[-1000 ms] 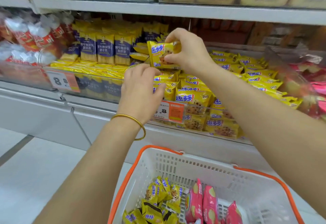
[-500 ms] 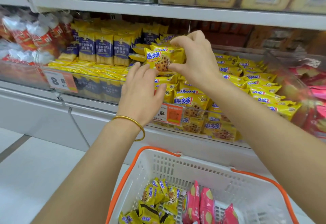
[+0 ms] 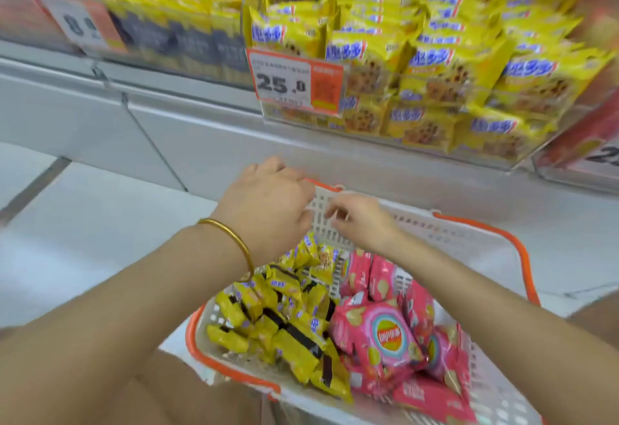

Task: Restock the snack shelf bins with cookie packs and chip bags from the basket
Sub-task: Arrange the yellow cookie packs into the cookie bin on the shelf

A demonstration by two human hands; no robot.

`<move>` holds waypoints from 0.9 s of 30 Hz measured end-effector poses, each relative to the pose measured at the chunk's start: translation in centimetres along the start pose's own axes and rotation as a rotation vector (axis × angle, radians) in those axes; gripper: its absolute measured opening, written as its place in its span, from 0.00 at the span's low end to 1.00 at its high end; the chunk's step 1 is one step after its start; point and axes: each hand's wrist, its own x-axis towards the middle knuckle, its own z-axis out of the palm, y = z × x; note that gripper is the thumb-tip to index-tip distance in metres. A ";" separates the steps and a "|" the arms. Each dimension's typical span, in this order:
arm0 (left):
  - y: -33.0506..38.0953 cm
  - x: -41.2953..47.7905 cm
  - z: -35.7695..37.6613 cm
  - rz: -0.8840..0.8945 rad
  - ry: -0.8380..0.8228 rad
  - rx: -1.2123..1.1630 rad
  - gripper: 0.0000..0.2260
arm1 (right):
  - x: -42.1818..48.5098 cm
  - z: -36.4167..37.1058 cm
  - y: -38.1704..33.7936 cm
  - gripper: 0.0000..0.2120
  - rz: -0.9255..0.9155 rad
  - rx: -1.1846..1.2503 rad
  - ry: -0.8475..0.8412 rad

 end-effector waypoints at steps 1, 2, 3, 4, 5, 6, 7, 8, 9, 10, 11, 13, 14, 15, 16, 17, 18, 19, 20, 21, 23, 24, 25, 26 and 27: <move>-0.2 -0.1 0.6 -0.002 -0.040 0.031 0.15 | 0.5 2.4 1.2 0.10 0.053 -0.008 -0.097; -0.4 -0.2 1.1 -0.009 -0.074 0.056 0.16 | 0.8 4.6 2.0 0.11 0.107 -0.011 -0.172; -0.8 -0.2 1.5 -0.015 -0.104 0.078 0.16 | 0.9 6.6 2.6 0.12 0.154 0.003 -0.235; -1.1 -0.2 1.8 -0.020 -0.127 0.091 0.17 | 1.0 8.5 2.7 0.14 0.186 0.048 -0.302; -1.5 0.0 2.1 -0.026 -0.145 0.096 0.17 | 0.9 10.1 2.5 0.20 0.200 0.120 -0.382; -1.8 0.1 2.2 -0.032 -0.157 0.098 0.17 | 0.8 11.8 2.1 0.27 0.196 0.187 -0.461; -2.1 0.2 2.4 -0.037 -0.163 0.099 0.17 | 0.7 13.3 1.6 0.34 0.182 0.223 -0.525; -2.3 0.4 2.5 -0.038 -0.164 0.101 0.17 | 0.7 14.7 1.1 0.38 0.165 0.214 -0.556; -2.4 0.5 2.6 -0.035 -0.167 0.104 0.17 | 0.6 15.9 0.7 0.40 0.148 0.178 -0.546; -2.5 0.6 2.7 -0.033 -0.174 0.109 0.17 | 0.7 17.0 0.6 0.39 0.143 0.129 -0.514; -2.6 0.7 2.9 -0.029 -0.181 0.112 0.17 | 0.8 17.6 0.6 0.38 0.148 0.082 -0.480; -2.6 0.8 3.1 -0.022 -0.193 0.105 0.17 | 1.0 17.8 0.8 0.33 0.144 0.036 -0.448; -2.6 0.8 3.2 -0.017 -0.197 0.098 0.17 | 1.1 17.3 0.8 0.30 0.145 0.077 -0.447; -2.7 0.8 3.2 -0.015 -0.198 0.088 0.16 | 1.1 16.4 0.9 0.28 0.164 0.171 -0.452; -2.7 0.9 3.2 -0.016 -0.206 0.075 0.16 | 1.0 15.1 1.0 0.26 0.210 0.292 -0.464; -2.8 0.9 3.2 -0.020 -0.218 0.057 0.16 | 0.8 13.4 1.0 0.26 0.269 0.416 -0.489; -2.9 1.0 3.2 -0.031 -0.238 0.027 0.16 | 0.6 11.8 1.4 0.23 0.323 0.558 -0.525; -2.9 1.1 3.1 -0.045 -0.265 -0.013 0.16 | 0.2 10.1 1.6 0.16 0.360 0.716 -0.557; -2.9 1.2 3.1 -0.058 -0.291 -0.062 0.17 | -0.1 8.5 1.9 0.10 0.383 0.859 -0.589; -2.8 1.4 3.0 -0.060 -0.308 -0.111 0.17 | -0.5 6.9 2.1 0.10 0.372 0.973 -0.609; -2.3 2.0 2.8 -0.053 -0.323 -0.205 0.19 | -1.0 3.8 2.3 0.24 0.318 1.101 -0.631; -2.0 2.2 2.6 -0.055 -0.324 -0.270 0.20 | -1.3 2.2 2.1 0.27 0.282 1.123 -0.626; -1.6 2.5 2.3 -0.066 -0.320 -0.351 0.21 | -1.6 0.7 1.6 0.27 0.241 1.131 -0.614; -1.2 2.7 1.9 -0.083 -0.312 -0.436 0.21 | -1.9 -0.7 1.1 0.26 0.204 1.130 -0.600; -0.8 2.9 1.5 -0.097 -0.294 -0.520 0.20 | -2.2 -2.1 0.3 0.24 0.173 1.125 -0.585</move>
